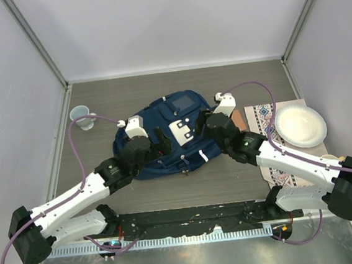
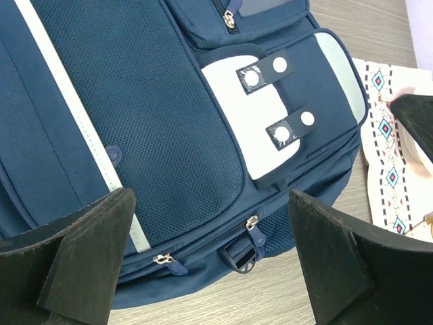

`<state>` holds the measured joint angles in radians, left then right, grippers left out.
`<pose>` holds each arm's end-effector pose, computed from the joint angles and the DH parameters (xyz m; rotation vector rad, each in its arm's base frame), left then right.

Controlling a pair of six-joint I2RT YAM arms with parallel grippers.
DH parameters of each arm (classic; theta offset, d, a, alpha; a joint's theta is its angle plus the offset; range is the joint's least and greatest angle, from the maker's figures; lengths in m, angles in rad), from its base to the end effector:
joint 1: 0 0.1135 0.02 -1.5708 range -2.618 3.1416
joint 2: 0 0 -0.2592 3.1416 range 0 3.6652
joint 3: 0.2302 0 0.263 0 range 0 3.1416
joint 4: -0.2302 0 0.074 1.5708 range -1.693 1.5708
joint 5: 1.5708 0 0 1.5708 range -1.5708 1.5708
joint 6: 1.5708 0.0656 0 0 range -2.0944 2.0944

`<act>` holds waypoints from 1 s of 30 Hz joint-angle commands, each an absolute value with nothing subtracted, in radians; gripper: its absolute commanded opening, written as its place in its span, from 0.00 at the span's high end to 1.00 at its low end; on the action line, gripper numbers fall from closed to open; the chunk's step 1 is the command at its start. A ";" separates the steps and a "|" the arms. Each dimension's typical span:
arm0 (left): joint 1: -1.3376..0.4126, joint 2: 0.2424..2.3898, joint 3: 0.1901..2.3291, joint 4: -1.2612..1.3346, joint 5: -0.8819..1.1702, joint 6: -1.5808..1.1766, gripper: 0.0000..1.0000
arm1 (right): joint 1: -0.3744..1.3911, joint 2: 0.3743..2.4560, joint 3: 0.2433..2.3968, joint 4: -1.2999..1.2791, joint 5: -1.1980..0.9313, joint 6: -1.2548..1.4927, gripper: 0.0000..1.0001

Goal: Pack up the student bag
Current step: Adjust the student bag at the center of the board, then unzip the student bag at the center of the board.

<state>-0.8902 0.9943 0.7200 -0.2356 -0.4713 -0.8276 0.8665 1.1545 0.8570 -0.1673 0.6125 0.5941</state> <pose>0.1849 -0.1810 0.2546 -0.2246 2.0599 -0.5893 0.2176 0.1979 0.2756 0.1109 1.9584 0.3392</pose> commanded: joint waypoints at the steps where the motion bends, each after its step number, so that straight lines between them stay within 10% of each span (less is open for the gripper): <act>1: -0.891 0.934 0.742 -0.178 -0.459 -0.798 0.01 | 0.864 1.198 0.942 -0.172 0.657 0.611 0.29; 30: -0.891 0.860 0.610 -0.182 -0.350 -0.911 0.09 | 0.862 1.243 0.878 -0.012 0.241 0.443 0.29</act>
